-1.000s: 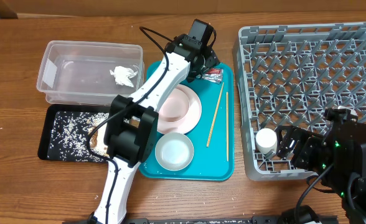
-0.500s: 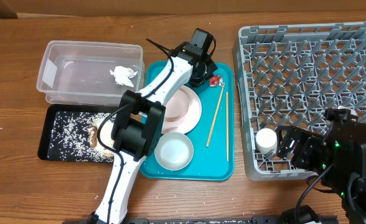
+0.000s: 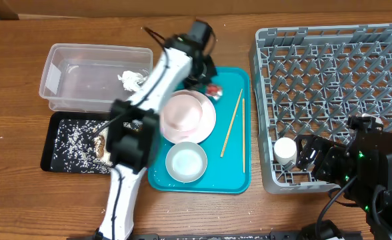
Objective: Sort waste into correct bins and load items into the dishwasher
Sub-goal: 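Carry the red wrapper over the clear bin and release it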
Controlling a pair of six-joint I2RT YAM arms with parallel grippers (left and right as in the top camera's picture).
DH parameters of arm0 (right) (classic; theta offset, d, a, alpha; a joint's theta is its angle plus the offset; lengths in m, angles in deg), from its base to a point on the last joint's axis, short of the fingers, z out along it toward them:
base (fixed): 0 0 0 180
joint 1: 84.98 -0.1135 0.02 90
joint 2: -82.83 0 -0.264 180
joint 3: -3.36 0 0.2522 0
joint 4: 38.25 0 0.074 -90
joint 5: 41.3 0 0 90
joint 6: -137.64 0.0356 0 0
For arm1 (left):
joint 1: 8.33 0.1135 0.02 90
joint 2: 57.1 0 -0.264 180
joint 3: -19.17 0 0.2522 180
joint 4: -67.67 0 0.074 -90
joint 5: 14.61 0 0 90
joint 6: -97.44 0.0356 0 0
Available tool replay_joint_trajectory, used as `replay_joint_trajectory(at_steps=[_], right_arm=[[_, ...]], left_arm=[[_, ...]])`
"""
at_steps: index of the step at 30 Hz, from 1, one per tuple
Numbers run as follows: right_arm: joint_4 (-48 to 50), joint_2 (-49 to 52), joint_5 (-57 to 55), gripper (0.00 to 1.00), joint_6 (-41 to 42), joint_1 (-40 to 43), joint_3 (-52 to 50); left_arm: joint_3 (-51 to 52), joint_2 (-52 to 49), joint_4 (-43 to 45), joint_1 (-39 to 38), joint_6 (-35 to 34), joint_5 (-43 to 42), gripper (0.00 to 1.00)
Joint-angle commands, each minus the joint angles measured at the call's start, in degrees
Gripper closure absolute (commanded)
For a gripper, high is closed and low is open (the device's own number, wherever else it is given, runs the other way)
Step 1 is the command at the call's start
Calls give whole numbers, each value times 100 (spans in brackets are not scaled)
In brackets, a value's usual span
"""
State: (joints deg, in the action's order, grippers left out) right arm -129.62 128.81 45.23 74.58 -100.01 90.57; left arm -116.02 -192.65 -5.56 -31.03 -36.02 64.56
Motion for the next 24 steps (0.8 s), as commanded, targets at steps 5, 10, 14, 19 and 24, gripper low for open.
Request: replay_joint_trajectory(at_steps=[5,10,14,19,24], right_arm=[[55,-22,-98,0,-35,20,76],[50,-22,-96,0,-35,20,76],[52,-22,-96,0,-35,20,76],[33,-22,-96,0,-35,20,76],[-57,-22,-96,0,-35,20,76]], left_arm=[[-334,1727,-1034,920,1143,1554,96],[-302,1775,-1611,1497,1161,2131,89],[-83,1663,-1665,1836,1478,1932,46],[-267,1755,-1880,1893,2063,1773,44],[-787,2374,-2448,1799,2124,1569,42]])
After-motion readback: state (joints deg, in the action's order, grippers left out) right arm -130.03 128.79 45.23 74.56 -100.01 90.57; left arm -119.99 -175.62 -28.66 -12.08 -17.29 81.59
